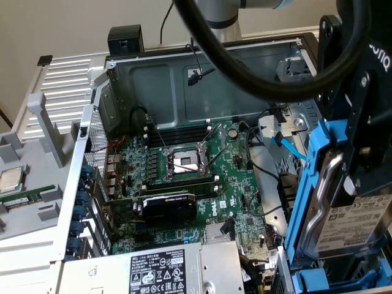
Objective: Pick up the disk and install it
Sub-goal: 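Insert the disk into the insertion slot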
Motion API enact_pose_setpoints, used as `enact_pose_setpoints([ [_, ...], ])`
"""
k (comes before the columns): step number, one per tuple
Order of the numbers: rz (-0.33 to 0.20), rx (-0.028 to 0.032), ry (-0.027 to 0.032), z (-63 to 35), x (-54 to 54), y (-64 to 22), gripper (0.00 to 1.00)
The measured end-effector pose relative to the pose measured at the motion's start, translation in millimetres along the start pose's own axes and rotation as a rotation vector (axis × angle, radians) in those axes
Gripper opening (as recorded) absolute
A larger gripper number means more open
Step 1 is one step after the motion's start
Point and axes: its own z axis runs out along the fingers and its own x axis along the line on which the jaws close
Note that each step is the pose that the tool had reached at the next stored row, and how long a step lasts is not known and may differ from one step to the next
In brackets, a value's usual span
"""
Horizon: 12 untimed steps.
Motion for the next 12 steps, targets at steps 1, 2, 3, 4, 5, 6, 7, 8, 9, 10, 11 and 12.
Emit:
enact_pose_setpoints([
  [1,0.0,0.0,0.0,0.3,0.0,0.0,0.37],
  [2,0.0,0.0,0.0,0.6,0.0,0.0,0.37],
  [3,0.0,0.0,0.0,0.9,0.0,0.0,0.37],
  [4,0.0,0.0,0.0,1.3,0.0,0.0,0.37],
  [5,0.0,0.0,0.0,1.7,0.0,-0.1,0.37],
  [6,0.0,0.0,-0.0001,2.1,0.0,-0.1,0.37],
  [7,0.0,0.0,0.0,2.5,0.0,-0.1,0.37],
  [8,0.0,0.0,-0.0001,2.9,0.0,-0.1,0.37],
  [9,0.0,0.0,-0.0001,3.3,0.0,-0.1,0.37],
  [10,0.0,0.0,-0.0002,3.5,-0.1,-0.1,0.37],
  [11,0.0,0.0001,-0.0004,3.7,-0.2,-0.1,0.37],
  [12,0.0,0.0,-0.0003,3.7,-0.4,-0.1,0.37],
])
